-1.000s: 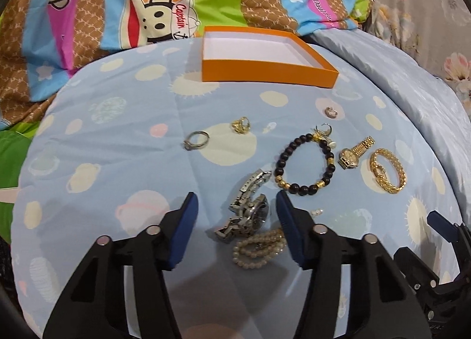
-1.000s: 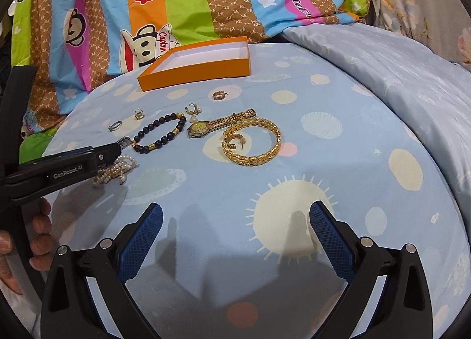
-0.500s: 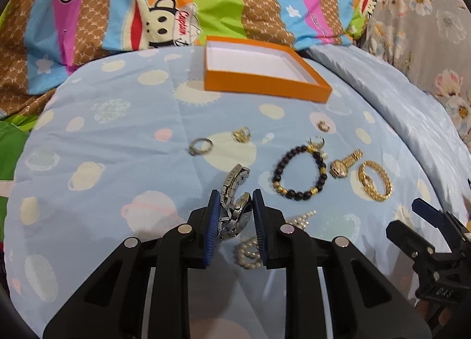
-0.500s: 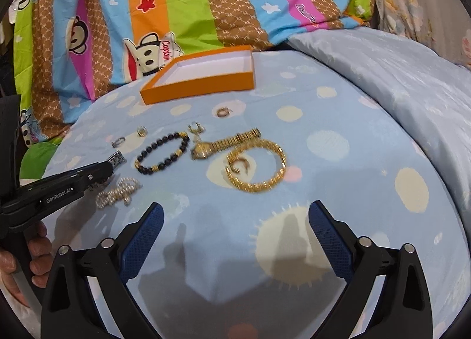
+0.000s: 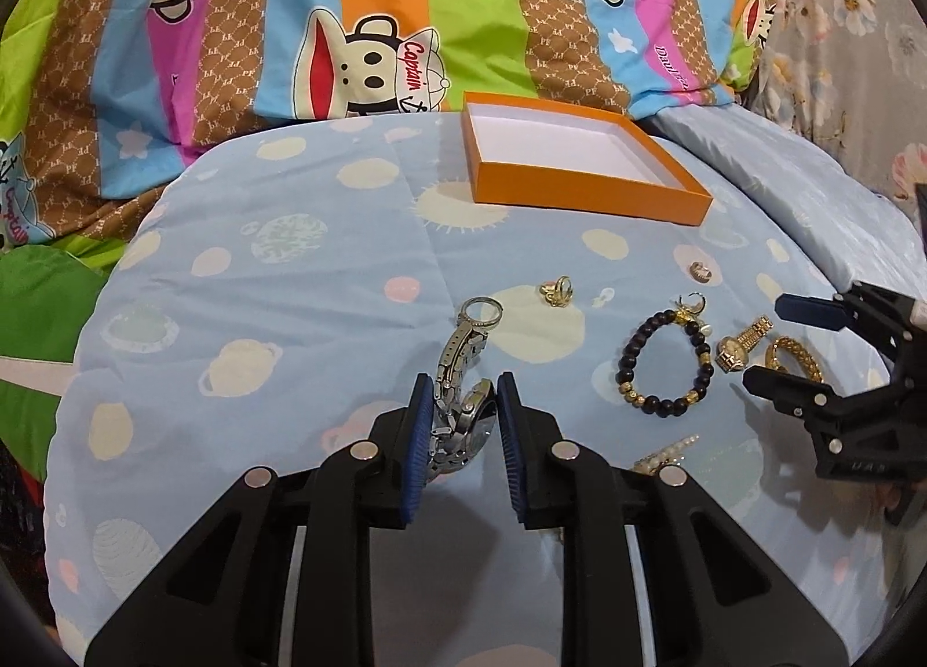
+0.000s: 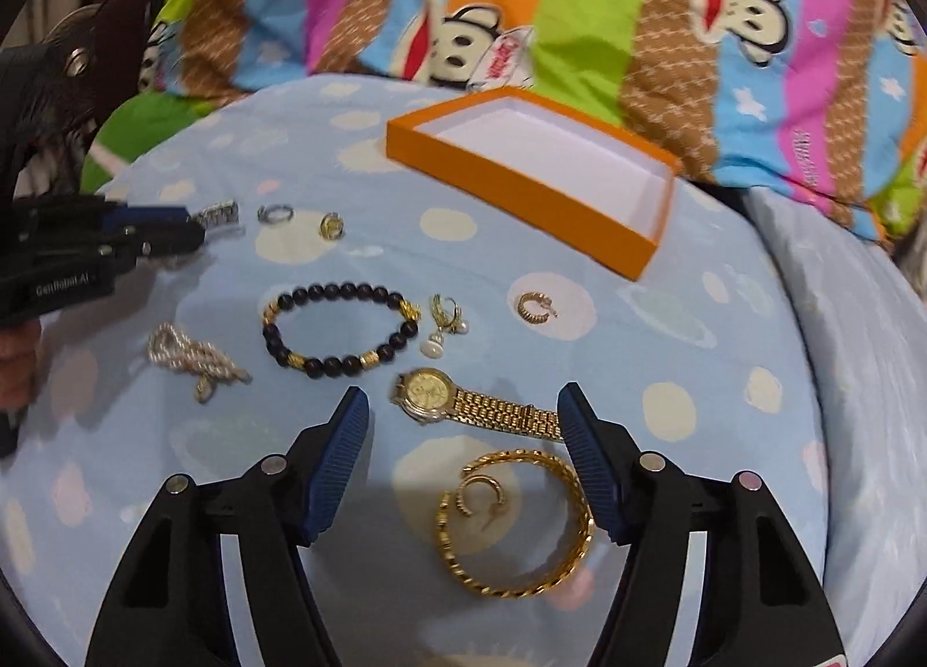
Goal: Organize jewelry
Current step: 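Grasp the gold watch with the right tool while the left tool holds the silver watch, then carry both watches with both tools over the orange box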
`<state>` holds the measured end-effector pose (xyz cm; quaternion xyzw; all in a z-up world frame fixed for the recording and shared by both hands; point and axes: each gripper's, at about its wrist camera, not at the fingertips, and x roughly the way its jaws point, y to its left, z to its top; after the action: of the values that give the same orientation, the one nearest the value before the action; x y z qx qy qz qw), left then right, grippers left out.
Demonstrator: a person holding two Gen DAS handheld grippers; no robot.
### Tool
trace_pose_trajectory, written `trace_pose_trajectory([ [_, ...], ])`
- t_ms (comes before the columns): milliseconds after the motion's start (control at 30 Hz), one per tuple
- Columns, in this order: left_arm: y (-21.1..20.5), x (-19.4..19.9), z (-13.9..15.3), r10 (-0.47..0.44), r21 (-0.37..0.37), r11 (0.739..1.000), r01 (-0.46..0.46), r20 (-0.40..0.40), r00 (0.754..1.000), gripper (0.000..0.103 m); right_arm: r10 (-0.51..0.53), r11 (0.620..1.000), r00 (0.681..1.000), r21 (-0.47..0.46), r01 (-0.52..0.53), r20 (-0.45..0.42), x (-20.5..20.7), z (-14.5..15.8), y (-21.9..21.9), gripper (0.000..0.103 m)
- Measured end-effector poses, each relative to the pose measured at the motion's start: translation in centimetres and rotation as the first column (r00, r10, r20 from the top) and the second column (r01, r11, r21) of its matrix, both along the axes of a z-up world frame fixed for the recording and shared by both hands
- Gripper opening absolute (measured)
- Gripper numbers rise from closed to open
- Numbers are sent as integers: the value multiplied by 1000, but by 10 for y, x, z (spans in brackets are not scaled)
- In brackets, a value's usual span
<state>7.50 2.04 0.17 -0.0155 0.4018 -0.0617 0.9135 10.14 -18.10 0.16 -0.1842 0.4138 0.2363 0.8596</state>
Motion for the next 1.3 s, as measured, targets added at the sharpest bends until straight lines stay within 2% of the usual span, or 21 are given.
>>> trace_pose_trajectory([
  [133, -3, 1, -3, -12, 7, 1000, 12, -8, 1000, 22, 90, 995, 996, -33, -90, -14, 7, -6, 5, 64],
  [200, -2, 3, -5, -14, -1, 1000, 14, -17, 1000, 22, 114, 993, 993, -21, -115, -39, 14, -6, 7, 59],
  [300, -1, 4, -7, -14, -8, 1000, 14, -29, 999, 22, 130, 991, 987, 34, -127, -95, 27, -7, 6, 46],
  [367, 0, 4, -8, -14, -13, 1000, 13, -36, 999, 22, 123, 991, 984, 74, -114, -130, 31, -8, 6, 33],
  [467, 0, 5, -8, -14, -13, 1000, 14, -36, 999, 22, 90, 994, 987, 81, -80, -131, 26, -8, 7, 26],
  [633, -1, 4, -8, -17, -13, 1000, 16, -32, 999, 22, 1, 997, 995, 83, 7, -102, 13, -7, 7, 25],
  [767, -4, 0, -3, -25, -15, 1000, 25, 1, 1000, 22, -68, 992, 996, 101, 74, -66, 3, 1, 5, 25],
  [1033, -5, -6, 12, -47, -46, 998, 49, 43, 998, 22, -191, 962, 982, 200, 188, -6, 5, 33, -16, 25],
  [1133, -1, -4, 10, -45, -53, 998, 46, 19, 999, 22, -206, 953, 979, 226, 203, -14, 5, 32, -20, 25],
  [1200, 0, -6, 5, -44, -52, 998, 44, 0, 999, 26, -211, 949, 977, 236, 210, -23, 4, 29, -21, 25],
  [1233, 0, -6, 3, -43, -45, 998, 43, -9, 999, 37, -213, 947, 977, 240, 213, -26, 4, 28, -21, 25],
  [1267, 0, -7, 1, -42, -41, 998, 42, -15, 999, 41, -217, 945, 976, 245, 218, -29, 4, 26, -22, 25],
  [1300, 1, -8, -1, -42, -40, 998, 41, -21, 999, 41, -220, 943, 975, 250, 221, -32, 4, 25, -23, 25],
])
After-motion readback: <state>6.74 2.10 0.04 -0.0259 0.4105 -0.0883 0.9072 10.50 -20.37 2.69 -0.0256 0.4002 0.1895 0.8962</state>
